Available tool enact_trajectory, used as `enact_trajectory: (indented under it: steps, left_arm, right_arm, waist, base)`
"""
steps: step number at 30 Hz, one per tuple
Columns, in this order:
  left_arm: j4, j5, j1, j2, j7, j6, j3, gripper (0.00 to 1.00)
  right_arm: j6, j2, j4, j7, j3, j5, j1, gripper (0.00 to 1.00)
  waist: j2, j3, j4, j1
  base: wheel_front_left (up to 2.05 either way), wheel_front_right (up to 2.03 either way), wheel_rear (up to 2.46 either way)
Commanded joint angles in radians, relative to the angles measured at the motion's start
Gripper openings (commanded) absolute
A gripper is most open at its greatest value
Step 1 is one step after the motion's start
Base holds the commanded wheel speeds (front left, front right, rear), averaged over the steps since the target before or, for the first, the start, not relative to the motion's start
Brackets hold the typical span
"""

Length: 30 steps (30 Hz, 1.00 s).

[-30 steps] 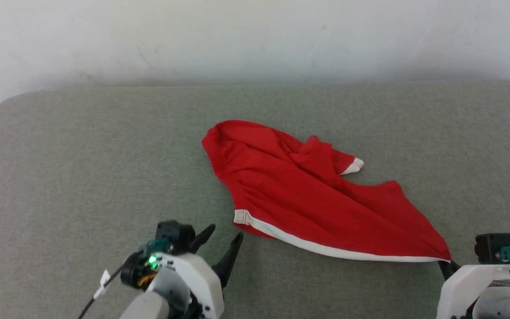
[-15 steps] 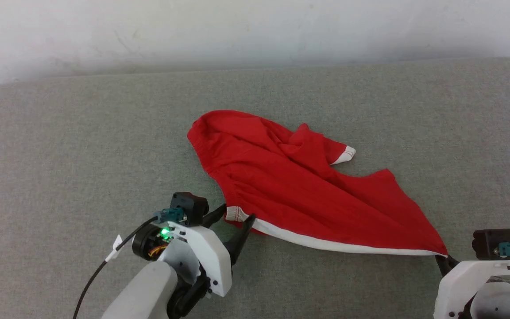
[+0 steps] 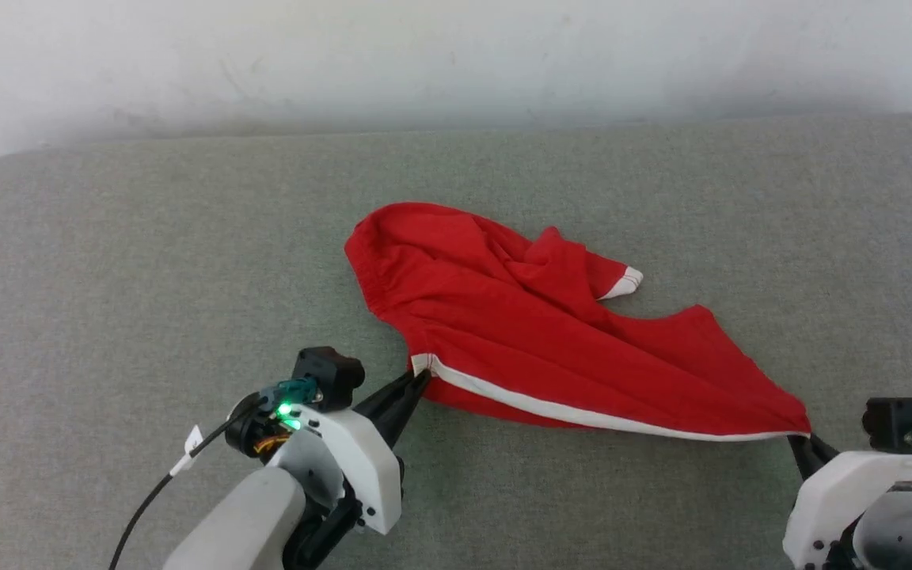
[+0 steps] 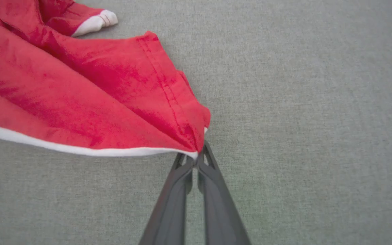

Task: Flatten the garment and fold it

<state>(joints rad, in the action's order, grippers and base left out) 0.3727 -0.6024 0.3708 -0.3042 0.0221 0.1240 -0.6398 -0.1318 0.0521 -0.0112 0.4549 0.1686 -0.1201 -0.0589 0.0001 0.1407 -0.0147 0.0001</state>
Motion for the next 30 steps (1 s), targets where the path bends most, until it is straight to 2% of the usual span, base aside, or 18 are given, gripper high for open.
enact_trajectory:
  steps: [1, 5, 10, 18, 23, 30]
  left_arm:
    - [-0.011, 0.011, 0.001, -0.010, -0.014, 0.006, -0.002, 0.00]
    - [-0.072, 0.031, -0.028, -0.034, -0.055, -0.016, 0.004, 0.00]
    - [-0.201, 0.056, -0.045, -0.089, -0.074, -0.056, 0.031, 0.00]
    - [-0.446, 0.087, 0.050, -0.215, -0.006, -0.109, 0.125, 0.00]
    - [-0.548, 0.085, 0.152, -0.272, 0.067, -0.125, 0.188, 0.00]
    - [-0.594, 0.077, 0.261, -0.321, 0.125, -0.141, 0.257, 0.00]
  right_arm:
    - [0.001, -0.002, -0.008, -0.010, 0.005, -0.024, 0.019, 0.00]
    - [0.001, 0.000, -0.041, -0.011, 0.016, -0.118, 0.050, 0.00]
    - [0.001, 0.057, -0.130, 0.010, -0.013, -0.223, 0.115, 0.00]
    - [0.001, 0.164, -0.208, 0.075, -0.041, -0.326, 0.293, 0.00]
    - [0.001, 0.202, -0.224, 0.138, -0.072, -0.347, 0.439, 0.00]
    - [0.001, 0.228, -0.209, 0.209, -0.130, -0.330, 0.623, 0.00]
  waist:
    - [-0.0001, -0.016, 0.008, -0.0001]
    - [-0.0001, -0.055, 0.017, -0.0001]
    - [-0.0001, -0.104, 0.022, -0.0001]
    - [-0.0001, -0.155, 0.017, -0.0001]
    - [-0.0001, -0.164, 0.007, -0.0001]
    - [-0.0001, -0.135, -0.022, -0.0001]
  base:
    - [0.00, 0.00, 0.00]
    - [0.00, 0.00, 0.00]
    - [0.00, 0.00, 0.00]
    - [0.00, 0.00, 0.00]
    - [0.00, 0.00, 0.00]
    - [0.00, 0.00, 0.00]
